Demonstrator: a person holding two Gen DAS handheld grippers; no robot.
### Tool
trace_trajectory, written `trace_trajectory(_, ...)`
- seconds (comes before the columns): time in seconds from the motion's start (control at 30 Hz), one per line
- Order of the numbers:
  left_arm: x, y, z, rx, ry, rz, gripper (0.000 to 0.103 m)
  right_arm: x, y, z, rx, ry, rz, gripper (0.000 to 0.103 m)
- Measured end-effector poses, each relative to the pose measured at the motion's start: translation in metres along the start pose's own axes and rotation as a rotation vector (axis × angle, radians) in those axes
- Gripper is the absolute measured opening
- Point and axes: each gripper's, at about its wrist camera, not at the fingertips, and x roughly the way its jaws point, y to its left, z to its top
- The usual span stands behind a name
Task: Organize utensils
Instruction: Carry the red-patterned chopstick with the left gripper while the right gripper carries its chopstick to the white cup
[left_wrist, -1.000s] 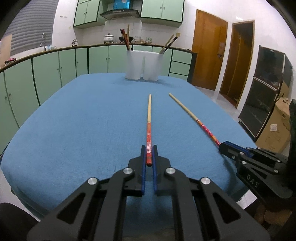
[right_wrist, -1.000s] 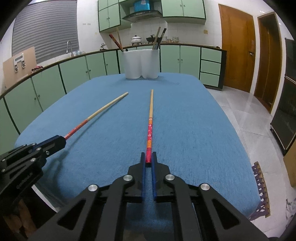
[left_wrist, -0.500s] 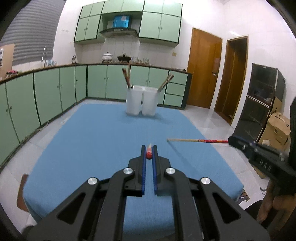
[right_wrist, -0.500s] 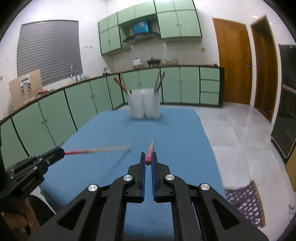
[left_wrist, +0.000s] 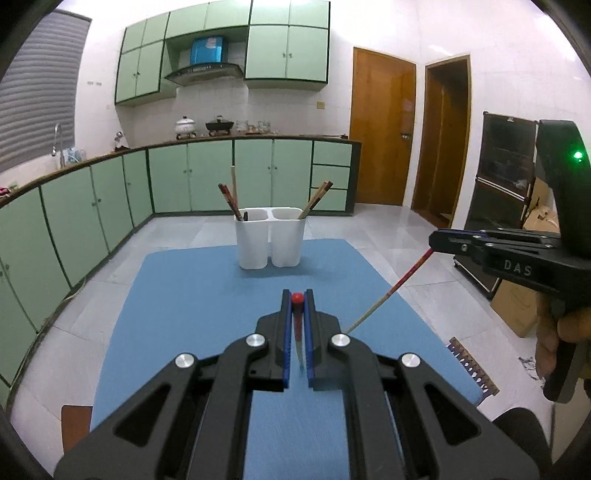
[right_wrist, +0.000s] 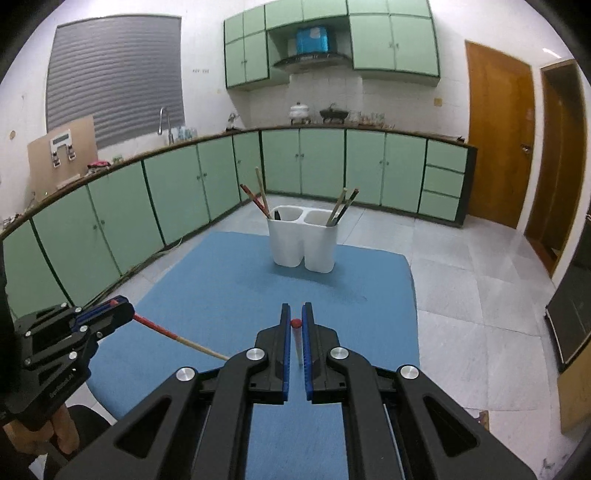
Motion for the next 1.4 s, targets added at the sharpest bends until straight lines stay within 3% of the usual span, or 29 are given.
trace_trajectory(0.27,0.034,0.026,0.042,-0.031,0.069,-0.032,0.005,0.025,0.004,0.043,-0.037,0.079,0.032,0.006)
trace_trajectory(0.57,0.058,0.049,0.097,-0.019,0.075,-0.030,0.005,0.038,0.008,0.094,-0.056,0.102,0.047,0.006)
trace_trajectory(1.03,0.100,0.056,0.210,0.007,0.003,0.021,0.005,0.065,0.002,0.219,-0.034,0.007,0.000,0.006)
trace_trajectory(1.4,0.156,0.061,0.256,-0.011,-0.045,0.072,0.005,0.121,-0.004,0.282,-0.013,-0.058,-0.035,0.006)
